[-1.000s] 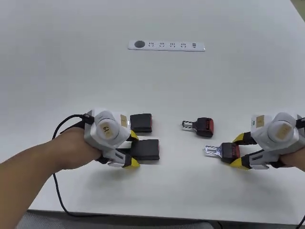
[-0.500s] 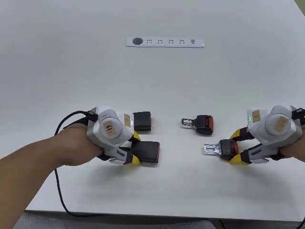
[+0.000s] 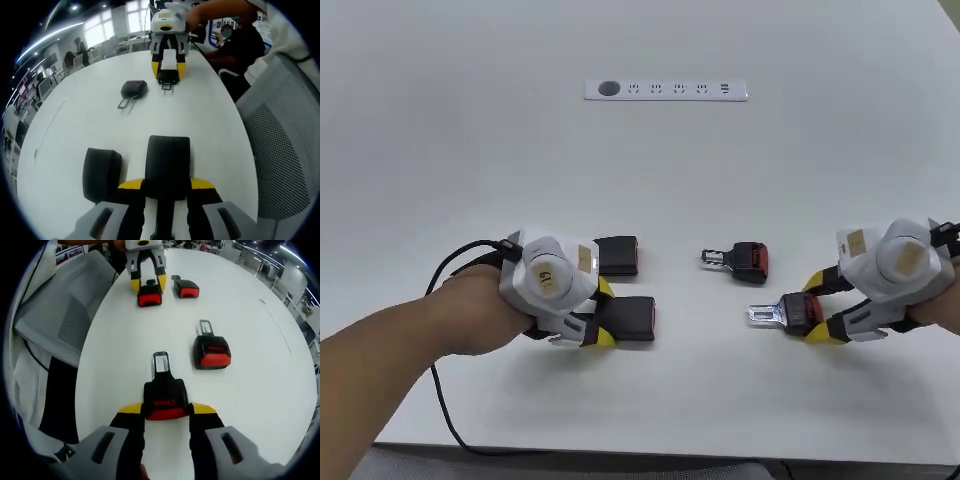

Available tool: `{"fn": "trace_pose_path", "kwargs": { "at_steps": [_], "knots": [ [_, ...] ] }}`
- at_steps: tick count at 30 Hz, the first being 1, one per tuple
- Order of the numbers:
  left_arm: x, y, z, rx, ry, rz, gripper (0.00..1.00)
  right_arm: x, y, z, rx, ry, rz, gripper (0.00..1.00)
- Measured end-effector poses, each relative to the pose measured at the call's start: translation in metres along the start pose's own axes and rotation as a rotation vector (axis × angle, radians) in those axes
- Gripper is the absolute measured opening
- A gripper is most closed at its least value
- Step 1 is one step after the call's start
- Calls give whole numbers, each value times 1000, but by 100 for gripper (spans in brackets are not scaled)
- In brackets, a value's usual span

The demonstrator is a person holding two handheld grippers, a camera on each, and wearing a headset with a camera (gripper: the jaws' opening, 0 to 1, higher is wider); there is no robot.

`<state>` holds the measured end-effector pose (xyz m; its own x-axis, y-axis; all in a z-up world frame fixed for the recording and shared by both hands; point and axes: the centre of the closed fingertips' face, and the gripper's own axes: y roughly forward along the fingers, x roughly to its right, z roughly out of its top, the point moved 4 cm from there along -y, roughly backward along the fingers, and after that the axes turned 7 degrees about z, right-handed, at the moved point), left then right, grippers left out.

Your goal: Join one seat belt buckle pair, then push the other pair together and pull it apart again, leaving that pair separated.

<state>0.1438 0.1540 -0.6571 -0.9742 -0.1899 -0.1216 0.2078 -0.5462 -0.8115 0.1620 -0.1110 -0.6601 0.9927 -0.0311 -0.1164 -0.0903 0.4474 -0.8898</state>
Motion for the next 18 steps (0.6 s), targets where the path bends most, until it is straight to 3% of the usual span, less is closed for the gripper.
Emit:
{"fn": "trace_pose_path", "kwargs": {
  "at_steps": [11, 18],
  "knots": [
    [0, 1, 0, -12, 6, -2, 33, -1, 2, 4, -5, 25, -20, 33],
    [-1, 1, -1, -6, -4, 0, 33, -8, 9, 19, 5, 12, -17, 33]
  ]
}}
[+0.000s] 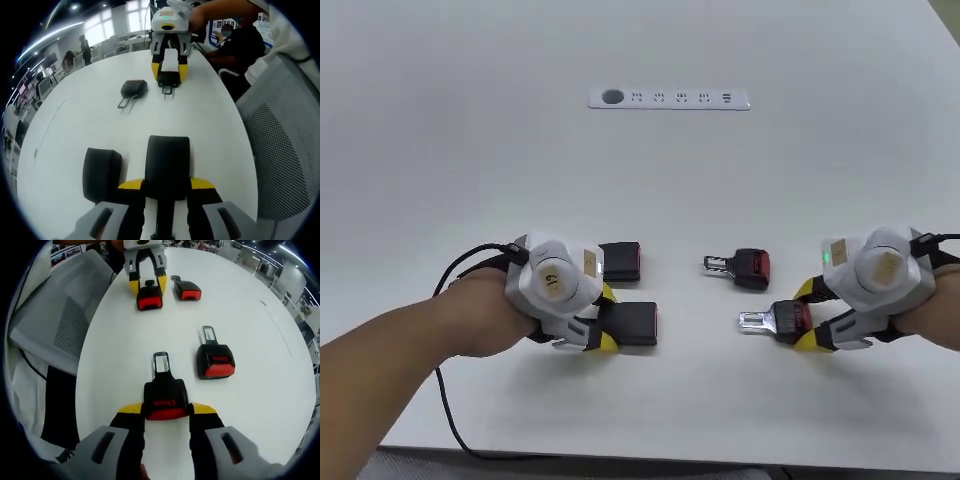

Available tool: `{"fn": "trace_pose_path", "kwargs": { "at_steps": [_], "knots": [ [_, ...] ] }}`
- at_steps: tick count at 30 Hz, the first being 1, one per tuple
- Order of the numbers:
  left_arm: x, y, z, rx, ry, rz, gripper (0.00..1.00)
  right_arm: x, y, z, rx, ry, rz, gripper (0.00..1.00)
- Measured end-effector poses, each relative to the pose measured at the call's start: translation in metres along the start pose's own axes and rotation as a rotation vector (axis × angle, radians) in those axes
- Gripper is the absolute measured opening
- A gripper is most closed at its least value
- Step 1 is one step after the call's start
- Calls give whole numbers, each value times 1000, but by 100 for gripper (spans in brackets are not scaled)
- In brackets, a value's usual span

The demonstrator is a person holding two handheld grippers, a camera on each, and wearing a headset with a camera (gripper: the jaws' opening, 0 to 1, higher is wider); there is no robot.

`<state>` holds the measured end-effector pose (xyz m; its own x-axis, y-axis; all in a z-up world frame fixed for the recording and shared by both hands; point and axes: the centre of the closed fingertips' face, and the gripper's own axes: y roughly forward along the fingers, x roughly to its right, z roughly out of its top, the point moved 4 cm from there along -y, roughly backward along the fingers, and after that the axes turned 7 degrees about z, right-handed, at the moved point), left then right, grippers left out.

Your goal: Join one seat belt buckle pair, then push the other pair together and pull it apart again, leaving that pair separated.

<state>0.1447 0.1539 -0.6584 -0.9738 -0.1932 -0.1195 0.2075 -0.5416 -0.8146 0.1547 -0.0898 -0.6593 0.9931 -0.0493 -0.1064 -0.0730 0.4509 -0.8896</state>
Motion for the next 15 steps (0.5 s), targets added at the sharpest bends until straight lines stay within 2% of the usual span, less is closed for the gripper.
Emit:
{"fn": "trace_pose_path", "kwargs": {
  "at_steps": [15],
  "knots": [
    [2, 0, 2, -6, -3, -3, 33, -12, 22, 39, 89, 5, -8, 33]
  ]
}}
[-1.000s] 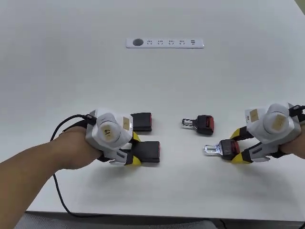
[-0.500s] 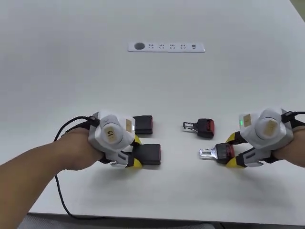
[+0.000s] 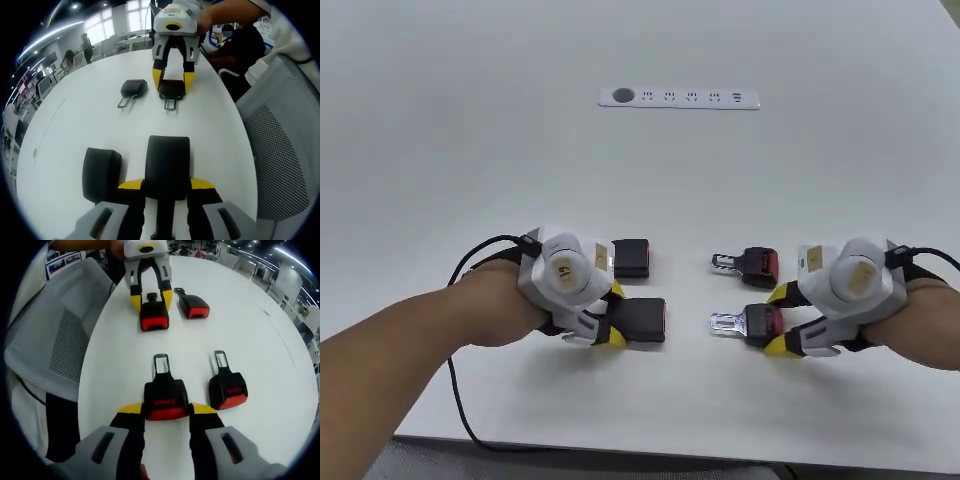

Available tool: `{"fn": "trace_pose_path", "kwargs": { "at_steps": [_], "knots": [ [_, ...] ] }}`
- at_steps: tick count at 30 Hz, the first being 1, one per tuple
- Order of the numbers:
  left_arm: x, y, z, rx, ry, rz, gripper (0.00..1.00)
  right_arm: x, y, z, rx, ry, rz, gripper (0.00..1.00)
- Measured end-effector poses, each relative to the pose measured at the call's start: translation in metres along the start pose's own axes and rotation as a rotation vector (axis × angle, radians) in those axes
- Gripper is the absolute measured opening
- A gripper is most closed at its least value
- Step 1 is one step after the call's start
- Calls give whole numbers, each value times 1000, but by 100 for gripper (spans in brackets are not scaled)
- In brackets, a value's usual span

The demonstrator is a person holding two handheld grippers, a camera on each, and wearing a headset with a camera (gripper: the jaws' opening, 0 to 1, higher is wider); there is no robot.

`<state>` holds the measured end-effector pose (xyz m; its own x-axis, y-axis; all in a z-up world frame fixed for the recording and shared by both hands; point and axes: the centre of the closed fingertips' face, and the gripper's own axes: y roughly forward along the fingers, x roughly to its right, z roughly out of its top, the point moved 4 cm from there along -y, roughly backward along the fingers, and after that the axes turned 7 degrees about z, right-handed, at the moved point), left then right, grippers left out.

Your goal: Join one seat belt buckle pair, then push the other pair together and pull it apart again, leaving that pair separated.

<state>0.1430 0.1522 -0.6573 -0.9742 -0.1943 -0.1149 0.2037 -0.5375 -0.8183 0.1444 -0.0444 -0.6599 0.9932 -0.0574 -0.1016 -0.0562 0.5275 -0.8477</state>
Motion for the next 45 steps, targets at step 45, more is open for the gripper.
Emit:
{"fn": "trace_pose_path", "kwargs": {
  "at_steps": [45],
  "knots": [
    [-1, 0, -2, 9, -10, -1, 33, -4, 36, 54, 89, -21, -3, 33]
  ]
}}
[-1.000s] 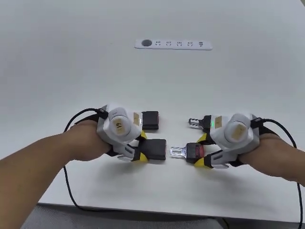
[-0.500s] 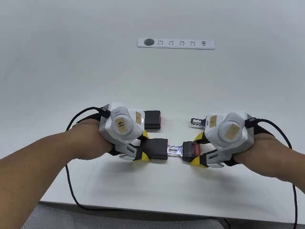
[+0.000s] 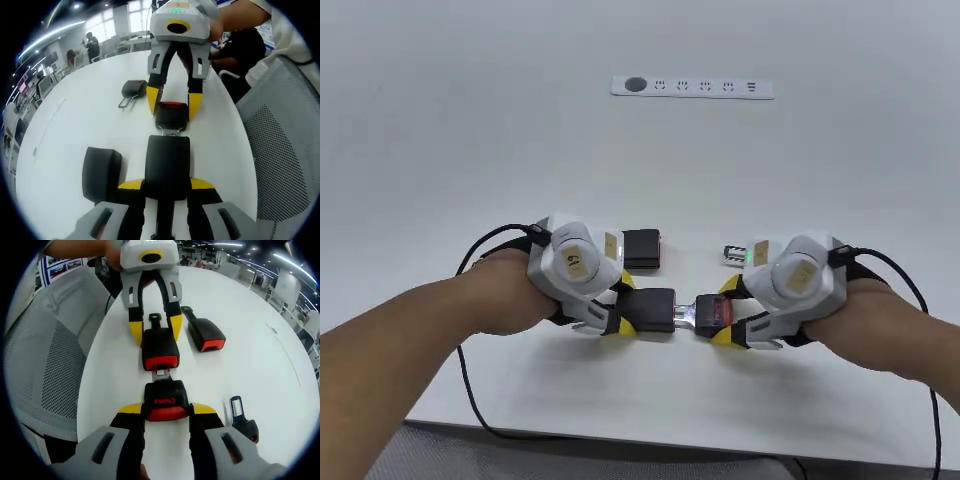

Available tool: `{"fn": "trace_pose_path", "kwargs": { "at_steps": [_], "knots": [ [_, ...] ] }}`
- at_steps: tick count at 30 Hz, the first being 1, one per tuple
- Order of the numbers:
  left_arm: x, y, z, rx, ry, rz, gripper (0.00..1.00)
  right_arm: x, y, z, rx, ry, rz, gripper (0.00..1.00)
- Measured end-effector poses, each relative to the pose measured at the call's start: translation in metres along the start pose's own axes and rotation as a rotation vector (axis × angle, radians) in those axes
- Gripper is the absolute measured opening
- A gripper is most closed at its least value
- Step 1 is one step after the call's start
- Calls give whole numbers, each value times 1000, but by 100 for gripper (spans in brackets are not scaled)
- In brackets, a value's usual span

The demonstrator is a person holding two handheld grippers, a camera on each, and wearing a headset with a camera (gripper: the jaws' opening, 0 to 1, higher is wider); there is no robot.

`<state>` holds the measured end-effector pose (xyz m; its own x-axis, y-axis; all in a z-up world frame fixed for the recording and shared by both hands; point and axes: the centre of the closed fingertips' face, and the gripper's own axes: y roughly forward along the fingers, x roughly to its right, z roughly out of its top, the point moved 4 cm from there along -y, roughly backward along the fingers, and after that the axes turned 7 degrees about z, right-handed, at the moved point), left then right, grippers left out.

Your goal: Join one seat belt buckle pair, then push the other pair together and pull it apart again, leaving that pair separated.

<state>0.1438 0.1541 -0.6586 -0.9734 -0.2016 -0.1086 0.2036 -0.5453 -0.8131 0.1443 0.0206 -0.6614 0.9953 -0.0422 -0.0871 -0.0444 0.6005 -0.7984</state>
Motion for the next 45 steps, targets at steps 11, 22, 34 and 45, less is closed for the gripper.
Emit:
{"fn": "trace_pose_path", "kwargs": {
  "at_steps": [11, 22, 34, 45],
  "knots": [
    [1, 0, 2, -6, 7, -4, 32, -1, 4, 5, -8, -5, 2, 32],
    [-1, 0, 0, -1, 8, -6, 31, 1, 5, 9, -1, -11, 1, 31],
    [0, 0, 1, 9, 1, -3, 31, 0, 10, 17, -3, -24, 6, 31],
    [-1, -2, 3, 10, -1, -1, 31, 4, 13, 14, -8, -4, 9, 31]
  ]
}}
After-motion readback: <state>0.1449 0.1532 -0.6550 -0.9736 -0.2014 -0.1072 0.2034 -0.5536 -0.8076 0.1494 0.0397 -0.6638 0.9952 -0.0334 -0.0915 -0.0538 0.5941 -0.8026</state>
